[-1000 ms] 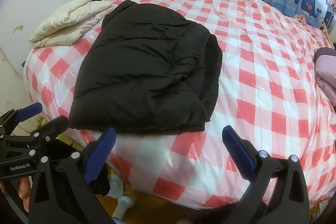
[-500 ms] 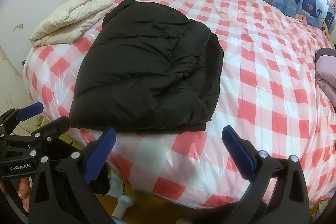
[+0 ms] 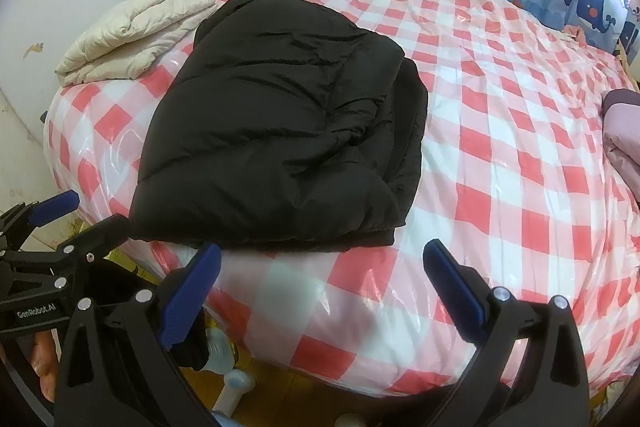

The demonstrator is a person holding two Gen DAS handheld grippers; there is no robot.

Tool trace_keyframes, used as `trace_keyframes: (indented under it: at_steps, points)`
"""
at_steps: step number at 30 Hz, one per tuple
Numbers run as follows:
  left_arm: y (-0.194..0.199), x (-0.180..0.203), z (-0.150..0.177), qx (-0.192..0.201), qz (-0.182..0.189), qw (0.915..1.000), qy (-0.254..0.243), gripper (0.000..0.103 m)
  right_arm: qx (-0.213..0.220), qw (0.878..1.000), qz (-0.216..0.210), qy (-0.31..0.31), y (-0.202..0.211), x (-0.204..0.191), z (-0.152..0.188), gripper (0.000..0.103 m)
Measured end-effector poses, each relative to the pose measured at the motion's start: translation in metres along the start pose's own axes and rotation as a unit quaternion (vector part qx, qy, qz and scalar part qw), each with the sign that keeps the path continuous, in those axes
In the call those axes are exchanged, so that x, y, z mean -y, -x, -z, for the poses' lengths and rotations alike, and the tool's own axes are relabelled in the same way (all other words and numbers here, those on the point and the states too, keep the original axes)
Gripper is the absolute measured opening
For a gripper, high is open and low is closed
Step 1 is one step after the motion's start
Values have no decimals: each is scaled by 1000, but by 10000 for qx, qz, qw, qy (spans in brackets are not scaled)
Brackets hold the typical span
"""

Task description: Fold large clothes

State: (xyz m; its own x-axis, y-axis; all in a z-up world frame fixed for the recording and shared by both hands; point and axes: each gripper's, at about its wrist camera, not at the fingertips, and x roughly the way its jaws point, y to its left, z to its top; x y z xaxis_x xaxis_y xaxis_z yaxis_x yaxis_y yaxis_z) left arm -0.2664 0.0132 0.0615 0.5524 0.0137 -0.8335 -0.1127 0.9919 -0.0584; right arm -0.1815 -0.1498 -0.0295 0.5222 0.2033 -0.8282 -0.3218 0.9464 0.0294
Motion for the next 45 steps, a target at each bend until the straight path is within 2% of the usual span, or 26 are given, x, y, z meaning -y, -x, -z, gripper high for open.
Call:
trace_keyframes:
  at_steps: [24, 26, 31, 37, 39, 45]
  points:
    - [-6, -2, -3, -115, 59, 9999, -61, 95, -51, 10000, -28, 15, -3, 5, 4, 98]
    - [-9, -2, -2, -175, 192, 9997, 9, 95, -55, 10000, -30, 13, -4, 6, 4, 98]
    - [-23, -13, 0, -469, 993, 9931, 404, 95, -97, 9999, -47, 12, -7, 7, 6, 98]
    - [-5, -6, 0, 55, 324, 9995, 4, 95, -116, 9999, -38, 21, -7, 8, 5, 98]
    - [-4, -2, 0, 51, 160, 9999, -34, 95, -115, 9999, -40, 1, -7, 9, 6, 98]
    - [-4, -8, -3, -29, 67, 10000, 44, 95, -122, 9999, -46, 22, -7, 9, 5, 98]
